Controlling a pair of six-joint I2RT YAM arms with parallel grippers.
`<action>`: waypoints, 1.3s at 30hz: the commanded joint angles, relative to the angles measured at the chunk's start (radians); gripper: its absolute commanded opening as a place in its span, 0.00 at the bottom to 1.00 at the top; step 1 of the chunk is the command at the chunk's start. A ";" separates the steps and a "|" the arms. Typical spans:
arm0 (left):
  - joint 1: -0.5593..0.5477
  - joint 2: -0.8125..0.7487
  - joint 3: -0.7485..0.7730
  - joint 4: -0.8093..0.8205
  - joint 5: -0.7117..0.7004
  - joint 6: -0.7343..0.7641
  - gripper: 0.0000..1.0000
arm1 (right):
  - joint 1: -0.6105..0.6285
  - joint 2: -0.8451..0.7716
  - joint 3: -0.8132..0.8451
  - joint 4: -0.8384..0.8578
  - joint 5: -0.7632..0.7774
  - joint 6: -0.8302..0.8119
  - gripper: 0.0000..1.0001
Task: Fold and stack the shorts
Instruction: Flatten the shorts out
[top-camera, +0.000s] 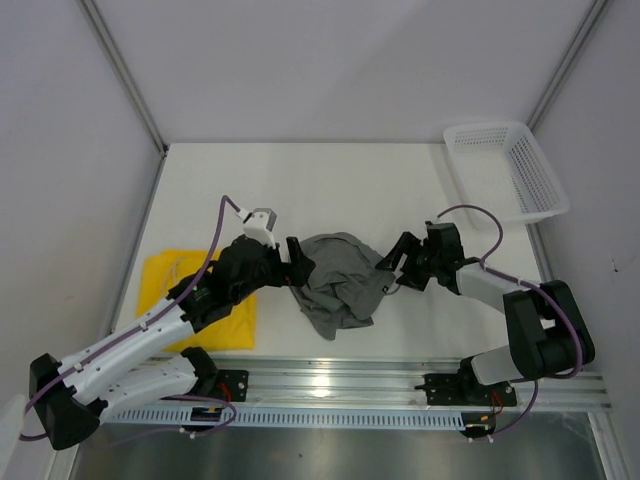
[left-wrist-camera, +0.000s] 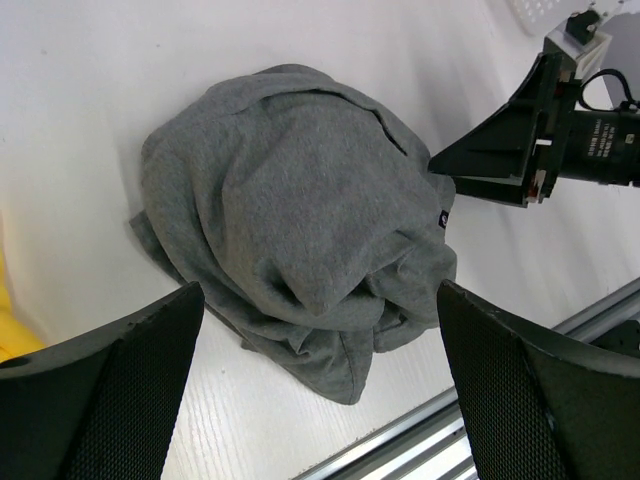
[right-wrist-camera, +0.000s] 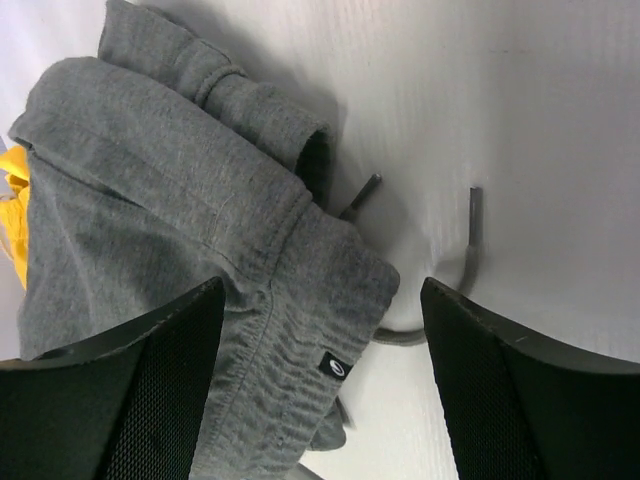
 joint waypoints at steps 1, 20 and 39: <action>-0.015 0.006 0.055 0.009 -0.043 0.024 0.99 | 0.008 0.033 -0.013 0.130 -0.044 0.050 0.81; -0.132 0.113 0.225 -0.065 -0.074 0.201 0.99 | 0.195 -0.115 0.113 0.121 0.030 0.058 0.00; -0.058 0.142 0.391 -0.203 -0.048 -0.088 0.99 | 0.684 -0.336 0.151 0.125 0.350 -0.342 0.00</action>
